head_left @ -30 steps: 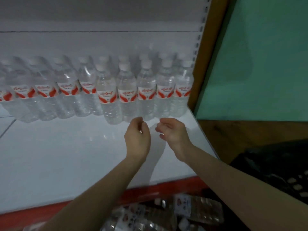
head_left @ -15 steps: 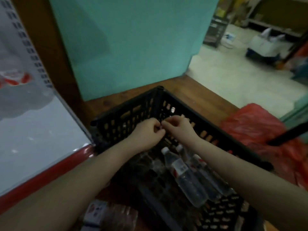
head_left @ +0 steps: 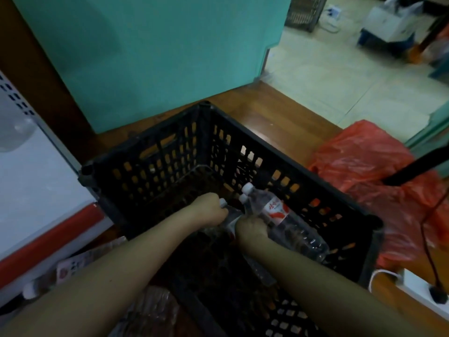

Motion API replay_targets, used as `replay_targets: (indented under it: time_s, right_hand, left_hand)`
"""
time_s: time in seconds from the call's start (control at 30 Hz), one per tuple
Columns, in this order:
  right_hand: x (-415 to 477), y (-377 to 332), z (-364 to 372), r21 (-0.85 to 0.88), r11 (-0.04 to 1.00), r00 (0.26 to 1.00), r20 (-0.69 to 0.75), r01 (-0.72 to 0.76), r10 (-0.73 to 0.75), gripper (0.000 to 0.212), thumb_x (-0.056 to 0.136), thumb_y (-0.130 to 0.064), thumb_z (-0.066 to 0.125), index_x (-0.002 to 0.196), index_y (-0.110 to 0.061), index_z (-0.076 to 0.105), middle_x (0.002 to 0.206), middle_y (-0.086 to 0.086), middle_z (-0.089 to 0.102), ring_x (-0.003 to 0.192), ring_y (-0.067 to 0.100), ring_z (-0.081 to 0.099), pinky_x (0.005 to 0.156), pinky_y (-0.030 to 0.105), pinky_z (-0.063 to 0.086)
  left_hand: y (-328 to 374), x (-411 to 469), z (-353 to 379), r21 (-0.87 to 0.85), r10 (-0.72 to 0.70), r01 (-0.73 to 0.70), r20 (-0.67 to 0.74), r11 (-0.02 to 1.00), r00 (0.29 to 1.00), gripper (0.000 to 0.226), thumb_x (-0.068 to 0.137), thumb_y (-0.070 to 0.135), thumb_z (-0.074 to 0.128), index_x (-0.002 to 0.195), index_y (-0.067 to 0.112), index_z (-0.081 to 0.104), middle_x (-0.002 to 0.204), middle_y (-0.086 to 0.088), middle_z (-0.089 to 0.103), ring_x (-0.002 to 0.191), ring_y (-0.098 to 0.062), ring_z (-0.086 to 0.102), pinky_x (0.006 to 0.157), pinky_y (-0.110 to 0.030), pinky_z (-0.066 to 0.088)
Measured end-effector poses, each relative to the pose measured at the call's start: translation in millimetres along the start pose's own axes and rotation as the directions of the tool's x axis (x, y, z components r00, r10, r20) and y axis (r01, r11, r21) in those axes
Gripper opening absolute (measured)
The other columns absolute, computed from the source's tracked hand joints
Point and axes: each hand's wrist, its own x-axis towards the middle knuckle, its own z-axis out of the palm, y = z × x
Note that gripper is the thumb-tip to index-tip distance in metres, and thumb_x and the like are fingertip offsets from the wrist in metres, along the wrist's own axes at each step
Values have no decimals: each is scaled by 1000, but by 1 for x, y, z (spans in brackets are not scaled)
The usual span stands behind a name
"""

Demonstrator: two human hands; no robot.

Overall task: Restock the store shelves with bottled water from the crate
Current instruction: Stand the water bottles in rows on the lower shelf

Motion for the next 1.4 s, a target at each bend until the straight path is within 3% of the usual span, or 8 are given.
replay_targets:
  time_s: [0.13, 0.3, 0.43, 0.6, 0.83, 1.07, 1.23, 1.4]
  right_hand:
    - [8, 1, 4, 146, 987, 998, 23, -61, 58, 34, 94, -24, 48, 121, -3, 51, 122, 15, 56, 112, 29, 55, 84, 33, 45]
    - [12, 11, -7, 473, 881, 999, -11, 35, -34, 31, 83, -29, 66, 68, -23, 39, 71, -4, 49, 67, 12, 52, 56, 24, 38]
    - [-2, 15, -42, 773, 610, 985, -125, 174, -123, 24, 75, -27, 74, 89, -20, 55, 78, -9, 58, 69, 2, 55, 52, 13, 39]
    - [-18, 7, -92, 915, 289, 954, -236, 283, -188, 15, 77, -19, 74, 88, -23, 64, 83, -7, 68, 69, -2, 66, 58, 11, 48]
    - [-33, -17, -143, 938, -115, 904, -345, 326, -253, 30, 69, -18, 71, 97, -10, 64, 94, 5, 71, 82, 17, 70, 69, 27, 55]
    - [-53, -63, -180, 888, -175, 825, -460, 425, -328, 44, 64, -21, 69, 105, -6, 63, 105, 12, 69, 92, 24, 68, 80, 33, 55]
    - [-73, -127, -199, 847, -55, 783, -512, 529, -354, 59, 66, -40, 71, 117, -14, 61, 106, 4, 71, 96, 18, 68, 84, 33, 55]
    - [-84, -189, -208, 853, -177, 803, -523, 492, -288, 34, 78, -19, 72, 109, -9, 65, 99, 11, 72, 87, 23, 70, 73, 33, 57]
  left_hand:
    - [-3, -2, 1, -69, -53, 52, -8, 996, 999, 20, 96, 25, 46, 92, 7, 54, 70, 0, 43, 58, -11, 39, 47, -22, 30]
    - [-14, -8, -9, -197, -36, 15, -107, 980, 994, 12, 89, 18, 59, 83, 16, 48, 83, 1, 48, 70, -10, 45, 55, -20, 35]
    - [-25, -20, -18, -382, -2, -88, -231, 920, 973, 65, 79, 11, 72, 135, 9, 38, 125, -4, 50, 94, -7, 47, 58, -11, 37]
    - [-39, -36, -35, -520, 19, -172, -287, 836, 958, 73, 71, 17, 79, 132, 11, 38, 113, 9, 52, 94, -2, 49, 65, -9, 41]
    - [-50, -67, -69, -726, 154, -195, -123, 659, 980, 64, 73, 19, 77, 129, 23, 46, 114, 1, 65, 103, -16, 63, 91, -40, 51]
    - [-76, -106, -104, -637, 143, -376, -387, 673, 911, 72, 58, 23, 87, 122, 26, 53, 105, 2, 69, 94, -13, 68, 78, -31, 57]
    - [-97, -138, -114, -425, 38, -473, -711, 772, 702, 62, 54, 26, 88, 105, 25, 53, 94, 10, 67, 85, -7, 66, 74, -22, 54]
    - [-132, -174, -124, -448, -93, -444, -777, 776, 622, 60, 63, 29, 84, 113, 24, 52, 95, 8, 65, 84, -7, 63, 73, -21, 52]
